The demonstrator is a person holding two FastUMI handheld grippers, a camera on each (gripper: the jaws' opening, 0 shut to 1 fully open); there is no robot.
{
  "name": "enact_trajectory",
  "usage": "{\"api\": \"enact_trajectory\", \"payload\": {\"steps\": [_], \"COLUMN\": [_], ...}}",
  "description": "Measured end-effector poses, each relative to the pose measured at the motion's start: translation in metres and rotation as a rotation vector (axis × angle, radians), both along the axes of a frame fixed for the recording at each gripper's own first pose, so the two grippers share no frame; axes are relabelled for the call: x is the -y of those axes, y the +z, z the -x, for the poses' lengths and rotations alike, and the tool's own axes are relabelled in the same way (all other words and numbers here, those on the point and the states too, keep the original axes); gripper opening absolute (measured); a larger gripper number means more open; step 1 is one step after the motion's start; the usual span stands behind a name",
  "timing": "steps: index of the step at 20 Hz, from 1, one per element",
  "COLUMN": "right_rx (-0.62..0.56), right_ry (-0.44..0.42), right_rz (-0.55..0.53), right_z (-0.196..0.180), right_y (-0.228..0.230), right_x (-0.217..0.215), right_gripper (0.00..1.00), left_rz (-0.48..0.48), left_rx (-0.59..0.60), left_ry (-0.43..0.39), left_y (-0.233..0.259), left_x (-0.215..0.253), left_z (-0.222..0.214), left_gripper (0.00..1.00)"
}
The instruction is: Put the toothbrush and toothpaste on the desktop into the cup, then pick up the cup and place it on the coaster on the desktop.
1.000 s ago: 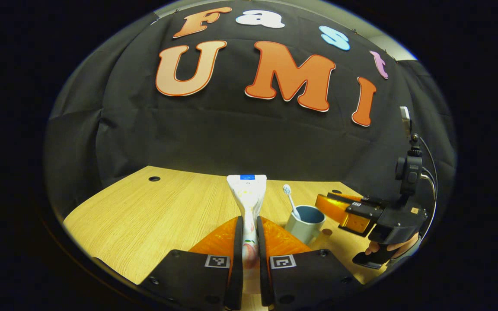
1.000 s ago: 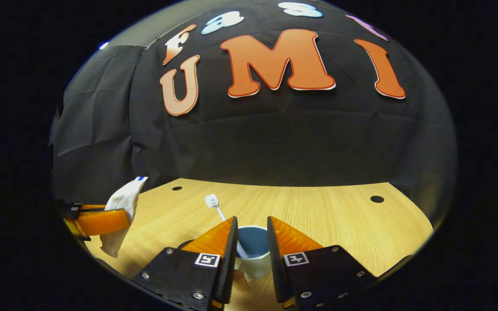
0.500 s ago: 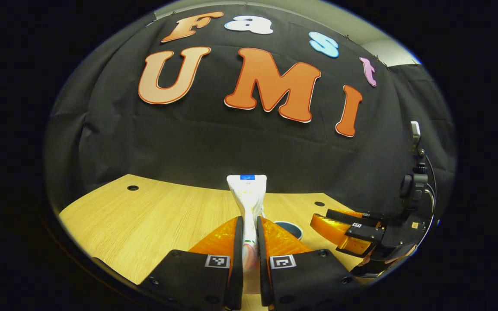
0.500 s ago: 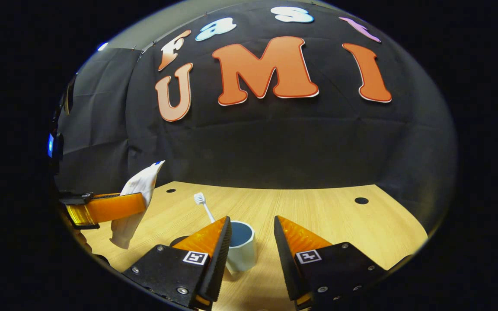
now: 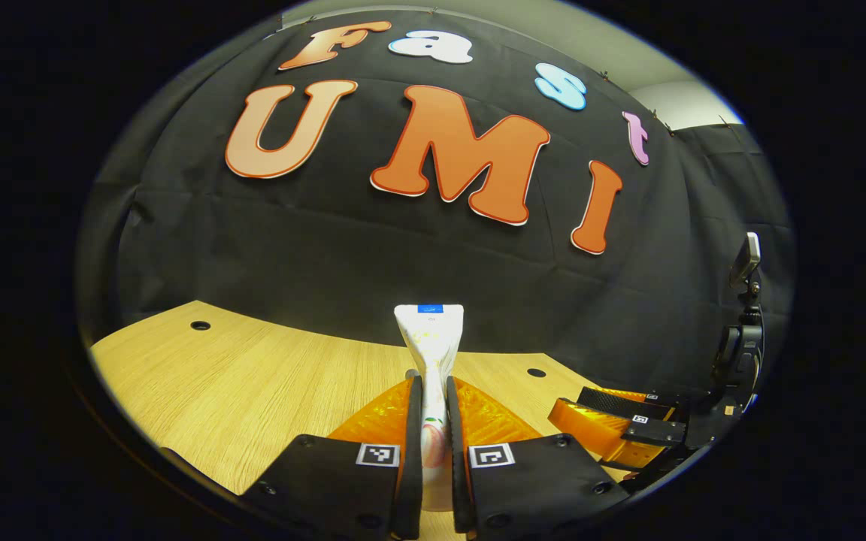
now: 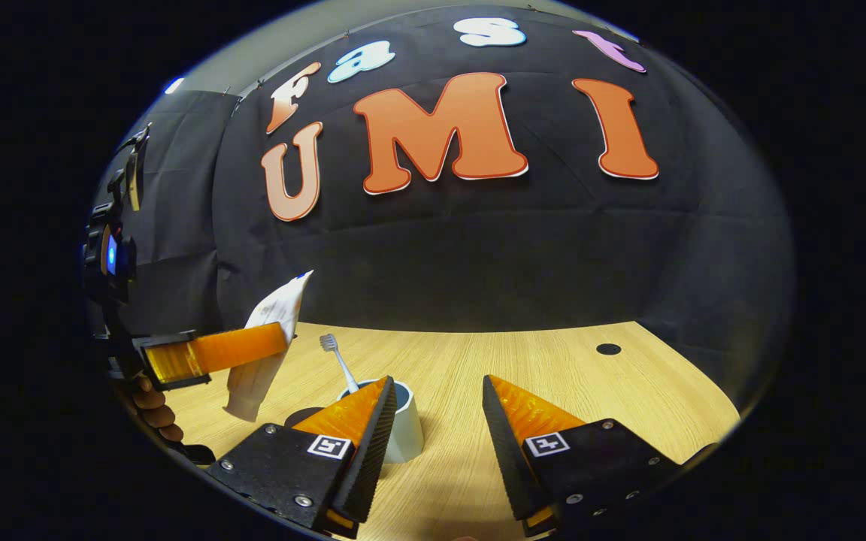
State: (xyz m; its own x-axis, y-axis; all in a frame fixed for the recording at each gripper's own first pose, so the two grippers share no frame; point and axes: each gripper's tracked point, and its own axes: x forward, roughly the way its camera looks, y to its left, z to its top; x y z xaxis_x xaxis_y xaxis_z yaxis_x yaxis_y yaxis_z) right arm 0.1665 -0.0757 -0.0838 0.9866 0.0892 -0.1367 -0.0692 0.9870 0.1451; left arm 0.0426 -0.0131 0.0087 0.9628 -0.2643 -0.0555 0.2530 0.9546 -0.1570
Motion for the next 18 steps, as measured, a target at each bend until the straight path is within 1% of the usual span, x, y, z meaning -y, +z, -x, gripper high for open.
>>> {"api": "enact_trajectory", "payload": {"steps": [2,8,14,18], "right_rx": [0.011,0.022,0.034,0.035], "right_ry": [0.004,0.001,-0.005,-0.014], "right_rz": [0.007,0.011,-0.009,-0.021], "right_z": [0.003,0.01,0.011,0.011], "right_y": [0.001,-0.001,-0.003,-0.005], "right_x": [0.003,0.018,0.03,0.039], "right_gripper": [0.7,0.7,0.7,0.7], "left_rz": [-0.005,0.036,0.103,0.091], "left_rx": [0.029,0.071,0.108,0.119], "left_ry": [-0.001,-0.037,-0.054,-0.058], "left_y": [0.007,0.011,0.015,0.013], "left_x": [0.003,0.024,0.04,0.05], "left_z": [-0.01,-0.024,-0.04,-0.05], "left_gripper": [0.2,0.2,0.19,0.19]}}
